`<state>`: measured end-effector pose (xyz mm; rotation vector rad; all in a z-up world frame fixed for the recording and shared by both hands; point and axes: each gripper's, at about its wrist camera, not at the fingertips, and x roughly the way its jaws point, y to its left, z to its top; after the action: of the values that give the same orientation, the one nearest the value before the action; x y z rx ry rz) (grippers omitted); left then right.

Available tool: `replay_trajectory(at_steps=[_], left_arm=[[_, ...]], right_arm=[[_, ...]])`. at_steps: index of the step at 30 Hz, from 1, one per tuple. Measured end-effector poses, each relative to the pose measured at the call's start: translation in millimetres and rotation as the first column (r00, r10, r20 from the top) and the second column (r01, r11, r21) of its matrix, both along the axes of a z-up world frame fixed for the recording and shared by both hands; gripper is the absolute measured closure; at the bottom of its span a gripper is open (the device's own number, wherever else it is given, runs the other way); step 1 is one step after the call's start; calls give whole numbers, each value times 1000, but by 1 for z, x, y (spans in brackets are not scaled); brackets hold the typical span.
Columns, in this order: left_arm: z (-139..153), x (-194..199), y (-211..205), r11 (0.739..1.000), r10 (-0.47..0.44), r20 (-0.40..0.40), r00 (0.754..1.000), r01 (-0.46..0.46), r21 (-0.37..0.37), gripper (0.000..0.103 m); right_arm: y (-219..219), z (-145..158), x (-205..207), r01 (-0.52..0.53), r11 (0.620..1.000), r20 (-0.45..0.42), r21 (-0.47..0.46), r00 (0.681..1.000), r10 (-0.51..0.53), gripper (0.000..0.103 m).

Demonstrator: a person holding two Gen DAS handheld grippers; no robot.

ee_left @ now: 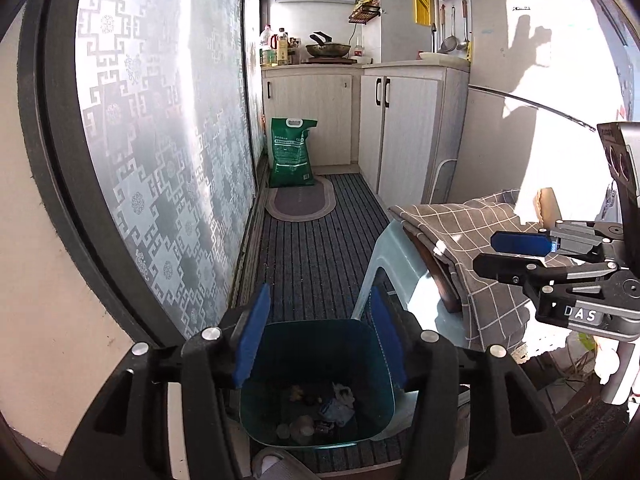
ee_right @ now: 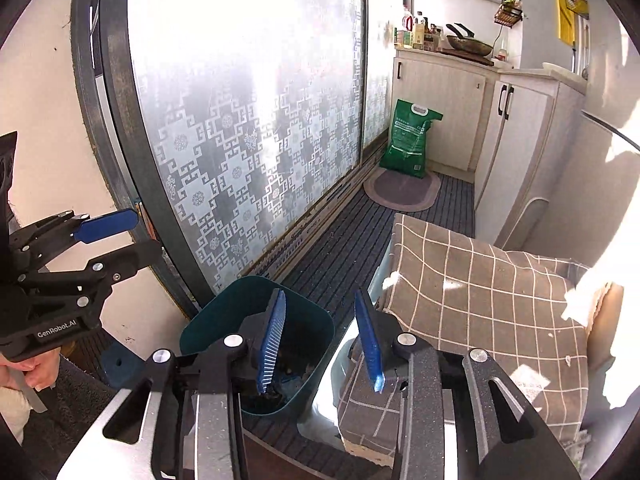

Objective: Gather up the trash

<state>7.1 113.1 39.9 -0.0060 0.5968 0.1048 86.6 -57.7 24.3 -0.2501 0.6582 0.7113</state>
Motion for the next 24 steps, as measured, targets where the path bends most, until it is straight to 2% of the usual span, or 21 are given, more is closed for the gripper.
replay_trajectory(at_steps=[2, 4, 8, 10, 12, 16, 19, 24], left_arm=[[1, -5, -3, 1000, -5, 10, 1000, 5, -5, 43], [1, -10, -6, 1000, 0, 23, 1000, 0, -2, 36], [1, -21, -13, 1000, 6, 50, 999, -6, 6, 25], [1, -27, -16, 1000, 8, 64, 998, -8, 11, 20], [3, -34, -20, 1000, 23, 85, 996, -24, 7, 10], [5, -50, -26, 999, 49, 114, 992, -47, -20, 5], [3, -56, -28, 996, 88, 107, 990, -86, -20, 3], [3, -58, -31, 995, 100, 78, 992, -98, -26, 3]], right_arm=[[-10, 5, -8, 4, 1000, 12, 11, 1000, -5, 62], [-19, 7, -16, 18, 1000, 28, 15, 999, -18, 50], [-37, 11, -33, 21, 999, 47, 36, 999, -23, 45], [-51, 11, -41, 42, 997, 56, 59, 997, -45, 35], [-64, 10, -49, 69, 994, 60, 81, 995, -74, 28], [-87, 12, -67, 100, 989, 82, 109, 991, -109, 10], [-100, 10, -75, 117, 985, 81, 124, 989, -127, 4], [-99, 1, -73, 128, 987, 69, 98, 988, -135, 4]])
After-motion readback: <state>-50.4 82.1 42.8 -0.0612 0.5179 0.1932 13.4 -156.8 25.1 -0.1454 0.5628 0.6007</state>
